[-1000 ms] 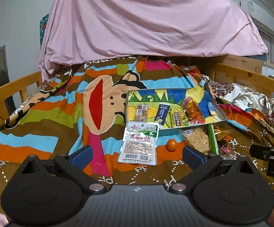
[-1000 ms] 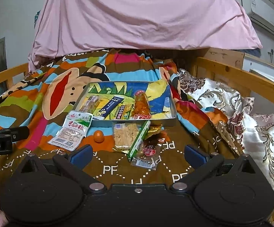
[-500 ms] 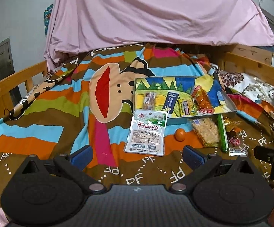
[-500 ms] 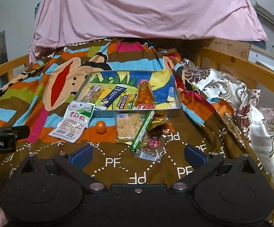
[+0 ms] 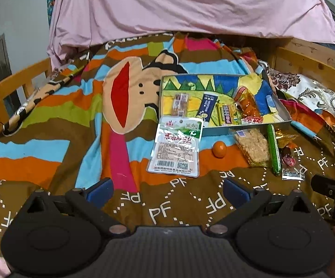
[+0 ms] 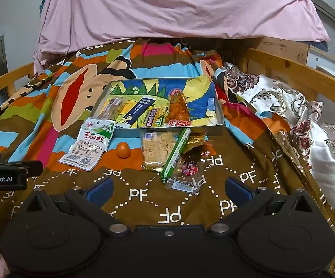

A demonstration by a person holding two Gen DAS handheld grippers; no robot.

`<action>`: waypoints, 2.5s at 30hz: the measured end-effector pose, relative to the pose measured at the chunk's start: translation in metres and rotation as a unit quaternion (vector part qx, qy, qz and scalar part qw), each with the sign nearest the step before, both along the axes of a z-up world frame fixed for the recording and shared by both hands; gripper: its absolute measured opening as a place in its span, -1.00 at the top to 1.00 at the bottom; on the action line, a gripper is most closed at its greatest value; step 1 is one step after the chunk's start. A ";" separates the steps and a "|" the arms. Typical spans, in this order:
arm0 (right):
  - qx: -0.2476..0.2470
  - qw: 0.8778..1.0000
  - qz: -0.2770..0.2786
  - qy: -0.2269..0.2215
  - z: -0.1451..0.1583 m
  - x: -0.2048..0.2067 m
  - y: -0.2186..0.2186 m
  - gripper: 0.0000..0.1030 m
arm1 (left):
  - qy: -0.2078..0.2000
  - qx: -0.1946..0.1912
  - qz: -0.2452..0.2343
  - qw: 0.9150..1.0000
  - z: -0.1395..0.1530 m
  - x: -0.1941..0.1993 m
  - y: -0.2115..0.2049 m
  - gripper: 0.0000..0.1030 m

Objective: Organize snacks

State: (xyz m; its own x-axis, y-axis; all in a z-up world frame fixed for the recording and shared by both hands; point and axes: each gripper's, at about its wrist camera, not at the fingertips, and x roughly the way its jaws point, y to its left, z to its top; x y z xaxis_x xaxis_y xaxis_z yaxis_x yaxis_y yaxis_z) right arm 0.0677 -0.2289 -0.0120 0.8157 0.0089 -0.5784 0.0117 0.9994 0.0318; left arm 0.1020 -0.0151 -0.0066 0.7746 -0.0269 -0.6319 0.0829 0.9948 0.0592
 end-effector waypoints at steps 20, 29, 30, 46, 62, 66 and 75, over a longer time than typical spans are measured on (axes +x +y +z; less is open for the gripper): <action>0.018 1.000 0.023 0.007 0.004 0.032 -0.008 -0.99 | 0.020 0.019 -0.019 0.999 0.000 0.042 -0.009 -0.99; -0.022 0.997 0.069 0.003 0.006 0.055 -0.015 -0.99 | 0.004 0.047 -0.130 0.990 -0.008 0.069 -0.025 -0.99; -0.022 0.997 0.074 0.003 0.005 0.059 -0.016 -0.99 | 0.004 0.049 -0.142 0.989 -0.010 0.073 -0.026 -0.99; 0.148 0.980 0.101 0.088 -0.034 0.137 -0.041 -0.91 | 0.013 0.024 -0.311 0.950 -0.072 0.143 -0.035 -0.99; 0.138 0.982 0.061 0.118 -0.064 0.171 -0.039 -0.05 | 0.043 -0.058 -0.359 0.930 -0.087 0.181 -0.041 -0.49; 0.129 0.984 0.053 0.113 -0.066 0.175 -0.036 0.12 | 0.059 -0.046 -0.341 0.937 -0.092 0.187 -0.045 -0.19; 0.100 0.987 0.067 0.110 -0.066 0.172 -0.023 0.38 | 0.071 0.006 -0.309 0.948 -0.097 0.184 -0.061 0.31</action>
State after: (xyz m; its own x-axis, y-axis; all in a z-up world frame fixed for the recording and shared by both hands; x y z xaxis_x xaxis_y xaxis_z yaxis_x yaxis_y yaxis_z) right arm 0.2400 -0.2520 -0.0783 0.6539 0.2403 -0.7174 -0.0919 0.9664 0.2399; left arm 0.2862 -0.0763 -0.1036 0.5211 -0.4397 -0.7315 0.6575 0.7532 0.0157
